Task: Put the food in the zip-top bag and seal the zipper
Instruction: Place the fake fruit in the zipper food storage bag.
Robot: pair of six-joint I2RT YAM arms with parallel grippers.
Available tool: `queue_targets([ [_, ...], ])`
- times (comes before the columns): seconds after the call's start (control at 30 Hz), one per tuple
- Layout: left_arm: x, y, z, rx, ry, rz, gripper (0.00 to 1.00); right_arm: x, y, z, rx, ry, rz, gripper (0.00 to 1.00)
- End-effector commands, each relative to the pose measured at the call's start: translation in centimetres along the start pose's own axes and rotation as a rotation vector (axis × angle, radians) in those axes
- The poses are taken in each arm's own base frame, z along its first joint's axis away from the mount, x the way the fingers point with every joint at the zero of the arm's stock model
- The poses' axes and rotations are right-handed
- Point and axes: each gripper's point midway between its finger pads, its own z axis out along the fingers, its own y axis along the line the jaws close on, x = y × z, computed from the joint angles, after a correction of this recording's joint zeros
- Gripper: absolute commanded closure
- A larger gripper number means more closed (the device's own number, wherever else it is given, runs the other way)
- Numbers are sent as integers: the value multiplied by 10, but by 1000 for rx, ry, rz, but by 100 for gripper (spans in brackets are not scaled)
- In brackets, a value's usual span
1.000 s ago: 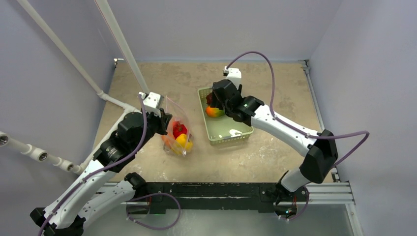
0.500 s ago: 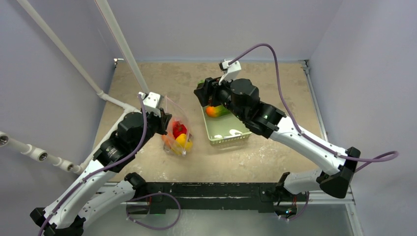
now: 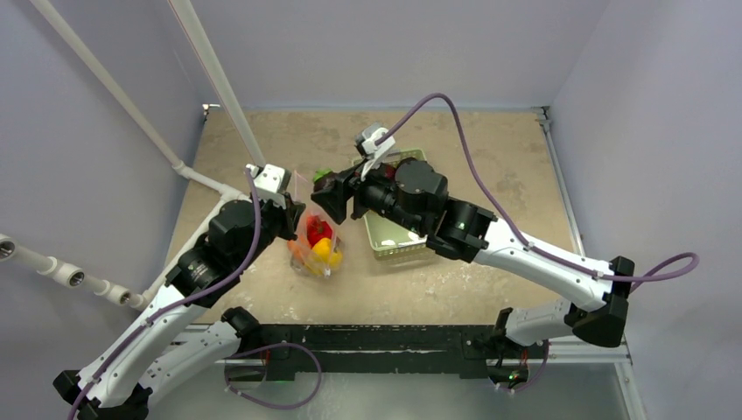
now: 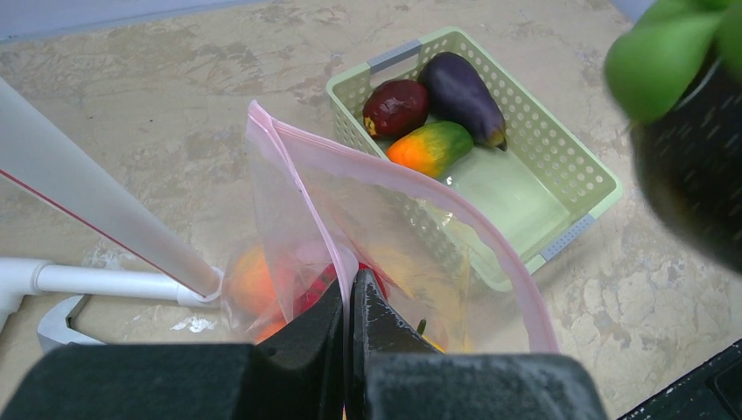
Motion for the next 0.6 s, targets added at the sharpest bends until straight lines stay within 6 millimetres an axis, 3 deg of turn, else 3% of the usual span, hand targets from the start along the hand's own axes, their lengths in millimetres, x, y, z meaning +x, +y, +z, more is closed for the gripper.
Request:
queue_targets([
  [0.0, -11, 1, 0, -8, -50, -1, 100, 2, 15, 7, -42, -6, -33, 74],
  [0.33, -11, 2, 0, -13, -52, -2, 100, 61, 15, 31, -2, 119, -71, 67],
  [0.57, -11, 2, 0, -13, -53, -2, 100, 82, 1, 39, 71, 154, -82, 64],
])
